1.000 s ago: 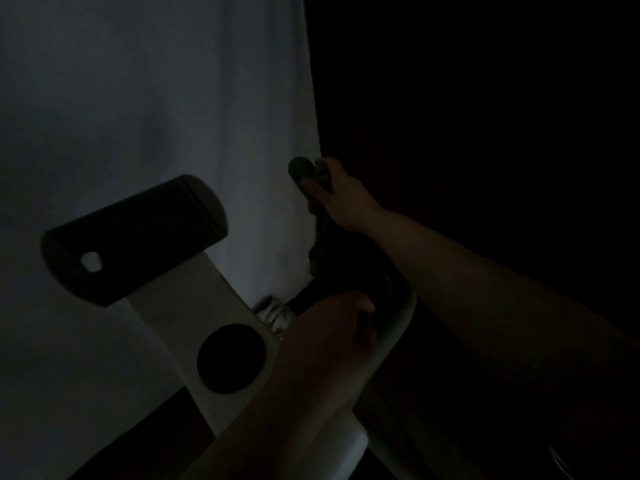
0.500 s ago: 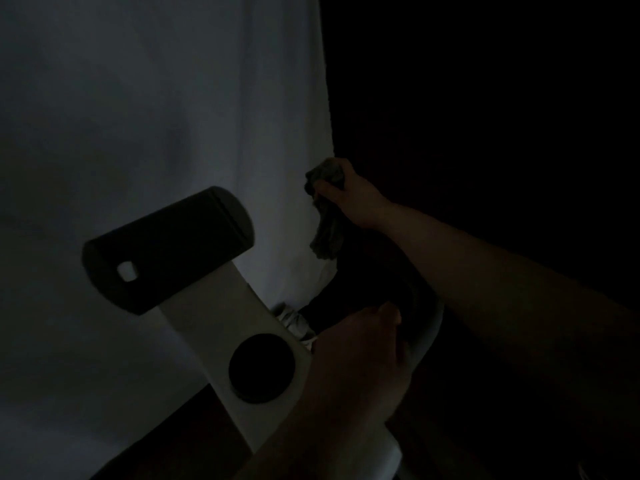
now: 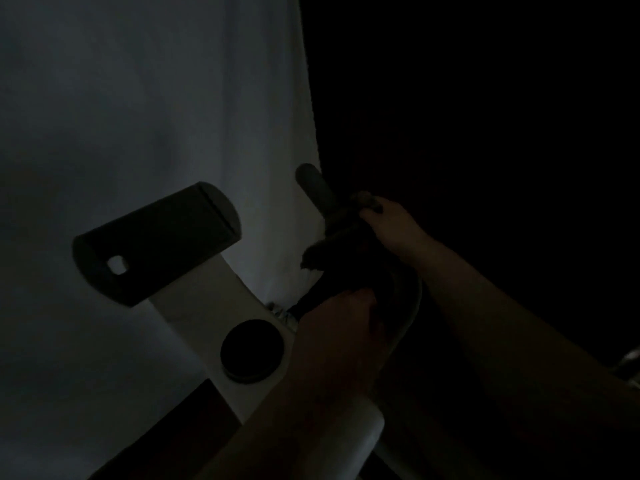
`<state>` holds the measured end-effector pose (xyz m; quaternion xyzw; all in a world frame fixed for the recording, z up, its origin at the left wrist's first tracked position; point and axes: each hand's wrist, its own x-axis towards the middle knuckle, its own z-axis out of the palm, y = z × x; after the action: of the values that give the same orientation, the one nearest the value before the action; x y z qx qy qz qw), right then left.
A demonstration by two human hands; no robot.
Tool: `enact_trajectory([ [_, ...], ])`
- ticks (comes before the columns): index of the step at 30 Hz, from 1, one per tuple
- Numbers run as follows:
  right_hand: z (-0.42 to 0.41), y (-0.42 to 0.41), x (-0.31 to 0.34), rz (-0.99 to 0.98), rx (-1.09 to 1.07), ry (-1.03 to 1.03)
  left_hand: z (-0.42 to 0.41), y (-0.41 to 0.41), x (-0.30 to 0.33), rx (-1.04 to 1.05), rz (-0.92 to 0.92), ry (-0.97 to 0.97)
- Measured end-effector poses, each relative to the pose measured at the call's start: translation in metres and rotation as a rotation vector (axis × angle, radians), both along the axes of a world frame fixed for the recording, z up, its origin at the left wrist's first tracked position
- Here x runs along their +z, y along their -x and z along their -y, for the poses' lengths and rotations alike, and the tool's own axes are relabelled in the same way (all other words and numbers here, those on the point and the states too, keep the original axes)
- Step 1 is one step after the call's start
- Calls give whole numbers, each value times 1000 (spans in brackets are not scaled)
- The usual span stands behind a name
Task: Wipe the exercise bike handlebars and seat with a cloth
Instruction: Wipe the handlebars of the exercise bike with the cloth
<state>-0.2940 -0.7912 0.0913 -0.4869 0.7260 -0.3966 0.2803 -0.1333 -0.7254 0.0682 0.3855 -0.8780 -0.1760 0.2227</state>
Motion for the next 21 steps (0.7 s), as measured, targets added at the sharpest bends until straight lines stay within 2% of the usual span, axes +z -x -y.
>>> enact_trajectory([
  [3,-46,-15,-11,-209,-75,-12,-3,-5,-1,-13,48,-35],
  [10,-120,-39,-29,-292,-261,165,-5,-9,4,45,22,-113],
  [16,-142,-50,-35,-362,-221,206,-10,-15,14,106,-41,-138],
  [19,-142,-58,-36,-367,-178,270,-17,-28,11,90,54,-79],
  [21,-142,-63,-37,-360,-141,300,-24,-40,8,91,43,-18],
])
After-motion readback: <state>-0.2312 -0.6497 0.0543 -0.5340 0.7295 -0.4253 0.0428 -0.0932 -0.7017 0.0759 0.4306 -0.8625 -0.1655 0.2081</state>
